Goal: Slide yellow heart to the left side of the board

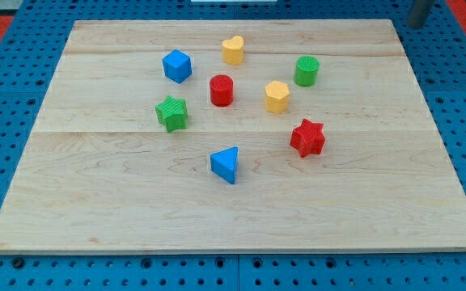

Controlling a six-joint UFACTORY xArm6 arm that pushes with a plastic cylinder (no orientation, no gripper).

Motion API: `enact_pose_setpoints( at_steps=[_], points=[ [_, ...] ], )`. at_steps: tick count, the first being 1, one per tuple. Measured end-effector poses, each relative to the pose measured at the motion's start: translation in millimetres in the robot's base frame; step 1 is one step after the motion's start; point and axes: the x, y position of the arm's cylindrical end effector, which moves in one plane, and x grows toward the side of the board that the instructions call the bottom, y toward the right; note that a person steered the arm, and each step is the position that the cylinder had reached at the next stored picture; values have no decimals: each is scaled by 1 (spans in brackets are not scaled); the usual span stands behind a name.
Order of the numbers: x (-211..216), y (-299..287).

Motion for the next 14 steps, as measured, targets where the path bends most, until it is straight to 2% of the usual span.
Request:
enact_pose_setpoints(
  at_steps=[2,5,11,14],
  points=[
    [16,-73],
    [73,-170],
    [73,-271],
    [69,-278]
  ],
)
